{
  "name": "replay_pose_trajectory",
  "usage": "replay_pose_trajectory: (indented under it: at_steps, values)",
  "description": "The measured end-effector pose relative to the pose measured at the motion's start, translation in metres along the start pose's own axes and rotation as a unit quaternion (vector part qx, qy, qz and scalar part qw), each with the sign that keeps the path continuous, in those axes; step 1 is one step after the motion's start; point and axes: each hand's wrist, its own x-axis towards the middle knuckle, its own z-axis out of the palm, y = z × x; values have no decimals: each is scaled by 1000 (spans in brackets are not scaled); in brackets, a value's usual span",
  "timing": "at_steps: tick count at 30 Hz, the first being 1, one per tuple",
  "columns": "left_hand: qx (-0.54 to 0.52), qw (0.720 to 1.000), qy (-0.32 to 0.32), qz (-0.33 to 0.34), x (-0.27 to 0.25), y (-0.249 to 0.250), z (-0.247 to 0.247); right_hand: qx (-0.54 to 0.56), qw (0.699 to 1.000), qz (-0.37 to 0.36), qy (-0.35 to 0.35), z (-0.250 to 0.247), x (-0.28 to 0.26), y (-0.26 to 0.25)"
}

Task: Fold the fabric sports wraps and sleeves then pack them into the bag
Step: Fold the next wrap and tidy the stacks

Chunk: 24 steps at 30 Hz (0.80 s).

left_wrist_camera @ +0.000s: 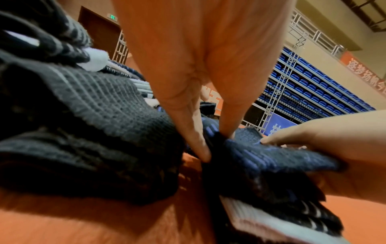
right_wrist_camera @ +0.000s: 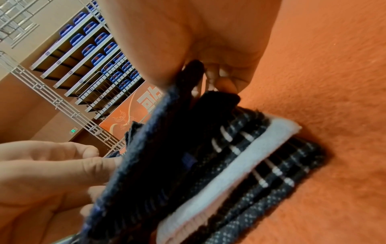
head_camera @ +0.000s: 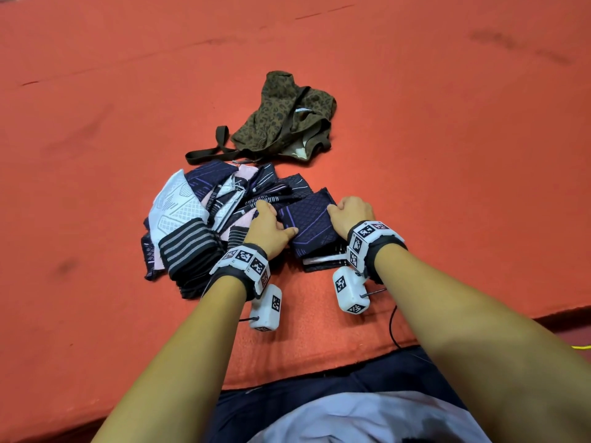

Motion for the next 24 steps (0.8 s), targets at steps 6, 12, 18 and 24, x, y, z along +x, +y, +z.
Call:
replay_pose_trajectory:
  at_steps: [6,12,18,24]
  values:
    - [26,999,2,30,5,4,-2,21,1000,15,-10,-7,-3,-8]
    - [37,999,-3,39,10,9,5,48,998,30,19,-13,-1,-4]
    - [35,998,5,47,14,11,11,38,998,31,36,-16,3,3]
    - [45,998,-1,42,16,7,9,-46,997,30,48,-9,6,4]
